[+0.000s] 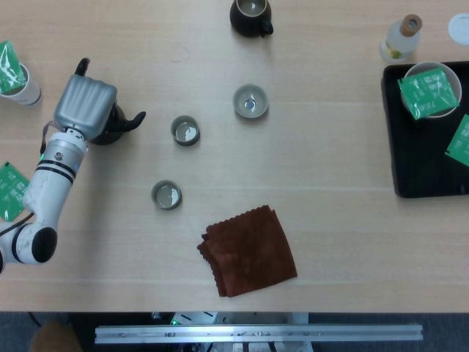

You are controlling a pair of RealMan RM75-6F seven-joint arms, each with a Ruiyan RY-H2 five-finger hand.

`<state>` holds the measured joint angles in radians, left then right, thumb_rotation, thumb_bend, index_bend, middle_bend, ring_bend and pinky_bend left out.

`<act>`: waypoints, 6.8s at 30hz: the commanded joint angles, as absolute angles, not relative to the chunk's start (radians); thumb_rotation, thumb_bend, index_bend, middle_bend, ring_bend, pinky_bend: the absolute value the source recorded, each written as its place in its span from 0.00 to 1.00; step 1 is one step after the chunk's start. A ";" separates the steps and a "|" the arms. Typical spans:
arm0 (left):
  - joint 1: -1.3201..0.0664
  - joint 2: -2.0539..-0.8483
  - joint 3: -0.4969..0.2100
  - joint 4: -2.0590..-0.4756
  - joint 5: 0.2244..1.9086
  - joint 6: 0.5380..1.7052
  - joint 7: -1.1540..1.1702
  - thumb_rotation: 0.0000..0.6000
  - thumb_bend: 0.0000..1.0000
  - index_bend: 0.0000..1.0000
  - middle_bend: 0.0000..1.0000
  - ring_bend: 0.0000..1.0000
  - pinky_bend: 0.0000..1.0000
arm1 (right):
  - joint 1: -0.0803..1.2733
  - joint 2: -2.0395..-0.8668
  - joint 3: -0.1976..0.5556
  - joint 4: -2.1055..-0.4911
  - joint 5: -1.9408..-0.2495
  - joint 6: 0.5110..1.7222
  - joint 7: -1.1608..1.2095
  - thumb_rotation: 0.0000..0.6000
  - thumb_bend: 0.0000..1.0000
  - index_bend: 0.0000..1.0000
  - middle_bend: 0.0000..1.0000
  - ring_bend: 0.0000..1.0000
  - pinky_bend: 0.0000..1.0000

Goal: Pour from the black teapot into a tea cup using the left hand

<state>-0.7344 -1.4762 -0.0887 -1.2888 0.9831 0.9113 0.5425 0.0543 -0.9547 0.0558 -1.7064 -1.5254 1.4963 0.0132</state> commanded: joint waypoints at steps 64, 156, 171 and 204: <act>-0.542 -1.303 -0.092 -1.756 1.146 1.314 0.701 0.63 0.47 0.87 1.00 0.88 0.10 | 0.071 -0.973 0.036 -1.705 -1.577 1.486 0.025 1.00 0.07 0.32 0.38 0.21 0.23; -0.494 -1.507 -0.064 -1.647 1.338 1.215 0.889 0.64 0.47 0.85 1.00 0.87 0.10 | 0.047 -0.966 0.032 -1.678 -1.560 1.505 0.053 1.00 0.07 0.32 0.38 0.21 0.23; -0.534 -1.462 -0.131 -1.644 1.213 1.126 0.715 0.64 0.47 0.85 1.00 0.85 0.10 | 0.052 -0.973 0.035 -1.679 -1.546 1.488 0.042 1.00 0.07 0.32 0.38 0.21 0.23; -0.594 -1.479 -0.153 -1.417 1.041 0.993 0.484 0.67 0.47 0.80 0.98 0.76 0.10 | 0.065 -0.985 0.040 -1.666 -1.529 1.465 0.042 1.00 0.07 0.32 0.38 0.21 0.23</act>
